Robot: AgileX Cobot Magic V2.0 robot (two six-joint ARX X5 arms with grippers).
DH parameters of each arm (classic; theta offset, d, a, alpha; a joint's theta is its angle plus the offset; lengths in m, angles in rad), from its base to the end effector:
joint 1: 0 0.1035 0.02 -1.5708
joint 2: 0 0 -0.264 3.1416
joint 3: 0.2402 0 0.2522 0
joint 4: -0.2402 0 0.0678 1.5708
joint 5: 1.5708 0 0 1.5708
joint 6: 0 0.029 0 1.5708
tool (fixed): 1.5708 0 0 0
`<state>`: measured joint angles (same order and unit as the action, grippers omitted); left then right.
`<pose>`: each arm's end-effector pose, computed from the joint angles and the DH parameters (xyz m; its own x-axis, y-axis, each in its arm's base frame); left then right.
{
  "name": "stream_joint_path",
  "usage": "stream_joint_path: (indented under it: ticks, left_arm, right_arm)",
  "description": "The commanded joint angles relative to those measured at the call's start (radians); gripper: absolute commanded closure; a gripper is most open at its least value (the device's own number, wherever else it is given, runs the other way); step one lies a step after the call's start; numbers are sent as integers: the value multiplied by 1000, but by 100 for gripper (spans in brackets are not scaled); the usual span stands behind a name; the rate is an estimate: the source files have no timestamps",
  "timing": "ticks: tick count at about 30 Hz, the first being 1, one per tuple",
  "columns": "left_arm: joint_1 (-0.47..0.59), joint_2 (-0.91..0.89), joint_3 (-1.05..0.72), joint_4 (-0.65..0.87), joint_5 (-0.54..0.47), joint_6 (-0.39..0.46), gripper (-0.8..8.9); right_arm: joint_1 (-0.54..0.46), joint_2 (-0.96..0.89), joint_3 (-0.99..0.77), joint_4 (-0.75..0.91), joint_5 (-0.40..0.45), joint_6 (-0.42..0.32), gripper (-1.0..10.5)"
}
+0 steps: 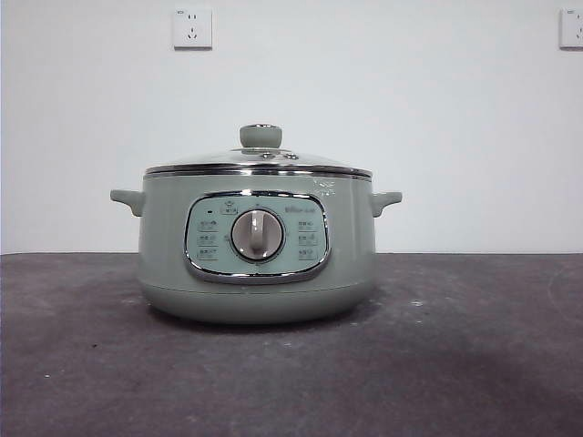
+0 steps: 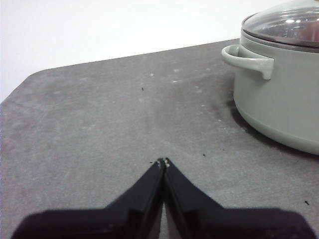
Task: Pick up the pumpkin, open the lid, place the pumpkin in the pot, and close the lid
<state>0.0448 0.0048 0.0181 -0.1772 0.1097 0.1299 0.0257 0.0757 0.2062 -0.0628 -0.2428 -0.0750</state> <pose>0.0955 0.0011 0.1523 0.9846 -0.0655 -0.1622 0.0840 0.9904 0.1101 0.0873 0.0092 0.2213 0.9619 0.2652 0.0657 -0.2589 0.9616 -0.0910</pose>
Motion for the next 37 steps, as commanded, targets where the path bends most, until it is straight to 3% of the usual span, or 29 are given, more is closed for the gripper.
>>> stream_joint_path:
  ticks: [1,8,17,21,37]
  left_arm:
    - [2,-2,-16,3,-2,-6,817]
    - [2,-2,-16,3,-2,-5,817]
    - [2,-2,-16,3,-2,-6,817]
    - [2,-2,-16,3,-2,-6,817]
    - [2,-2,-16,3,-2,-6,817]
  right_arm:
    - [-1,-32,-85,11,39,39,945]
    - [-1,-75,-199,7,43,65,945]
    - [0,-75,-199,-108,66,69,945]
    - [1,-75,-199,-104,66,138,945]
    - [1,-75,-199,-104,66,137,945]
